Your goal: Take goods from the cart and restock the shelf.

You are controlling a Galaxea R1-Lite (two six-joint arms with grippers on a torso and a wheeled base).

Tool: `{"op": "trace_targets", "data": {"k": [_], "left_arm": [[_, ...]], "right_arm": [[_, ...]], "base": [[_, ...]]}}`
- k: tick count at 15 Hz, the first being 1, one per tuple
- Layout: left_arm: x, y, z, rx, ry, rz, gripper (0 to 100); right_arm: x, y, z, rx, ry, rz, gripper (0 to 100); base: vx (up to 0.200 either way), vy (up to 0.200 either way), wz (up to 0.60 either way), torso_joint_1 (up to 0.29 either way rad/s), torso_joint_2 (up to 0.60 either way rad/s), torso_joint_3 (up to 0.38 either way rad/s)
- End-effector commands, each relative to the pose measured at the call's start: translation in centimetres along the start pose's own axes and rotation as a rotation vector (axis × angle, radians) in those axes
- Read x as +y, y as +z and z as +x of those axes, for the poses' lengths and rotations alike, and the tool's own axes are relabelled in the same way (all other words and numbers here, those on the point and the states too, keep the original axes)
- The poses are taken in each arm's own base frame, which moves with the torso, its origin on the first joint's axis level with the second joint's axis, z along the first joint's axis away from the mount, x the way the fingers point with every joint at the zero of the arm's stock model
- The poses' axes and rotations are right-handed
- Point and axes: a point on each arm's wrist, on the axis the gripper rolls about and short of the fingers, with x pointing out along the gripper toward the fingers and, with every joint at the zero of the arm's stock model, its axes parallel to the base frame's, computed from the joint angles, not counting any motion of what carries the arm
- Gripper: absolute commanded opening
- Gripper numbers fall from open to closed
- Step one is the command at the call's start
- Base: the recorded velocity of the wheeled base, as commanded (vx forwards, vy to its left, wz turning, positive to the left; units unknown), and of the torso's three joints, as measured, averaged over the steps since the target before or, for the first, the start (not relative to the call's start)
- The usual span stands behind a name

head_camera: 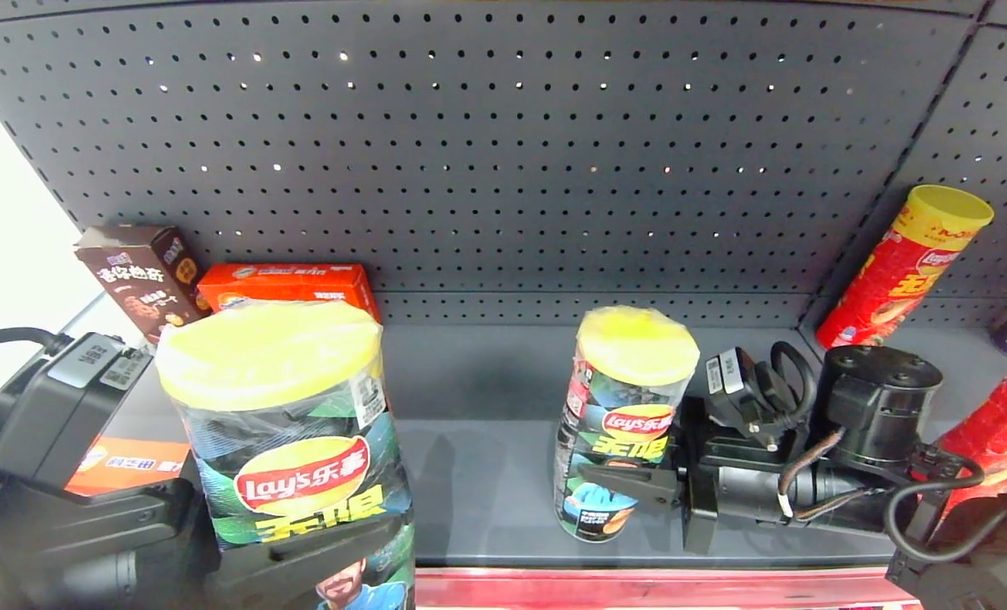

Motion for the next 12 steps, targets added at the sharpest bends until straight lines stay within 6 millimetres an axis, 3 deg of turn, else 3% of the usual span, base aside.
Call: {"op": "trace_targets", "data": {"k": [1, 2, 7, 12], "left_arm": [[0.0, 0.0, 0.0, -0.001, 0.0, 0.0, 0], [0.0, 0.0, 0.0, -0.001, 0.0, 0.0, 0], [0.0, 0.0, 0.0, -0.001, 0.0, 0.0, 0], [0.0, 0.1, 0.1, -0.003, -0.002, 0.002, 0]], "right_arm": [[-0.2, -0.6, 0.2, 0.011, 0.005, 0.01, 0], [-0.2, -0.6, 0.1, 0.01, 0.004, 0.009, 100], [0.4, 0.2, -1.0, -0.003, -0.016, -0.006, 100], [2.8, 2.4, -5.0, -0.045, -0.054, -0.044, 100]], "base": [[0.0, 0.0, 0.0, 0.0, 0.0, 0.0], [0.0, 0.0, 0.0, 0.0, 0.0, 0.0], [0.0, 0.0, 0.0, 0.0, 0.0, 0.0], [0.0, 0.0, 0.0, 0.0, 0.0, 0.0]]}}
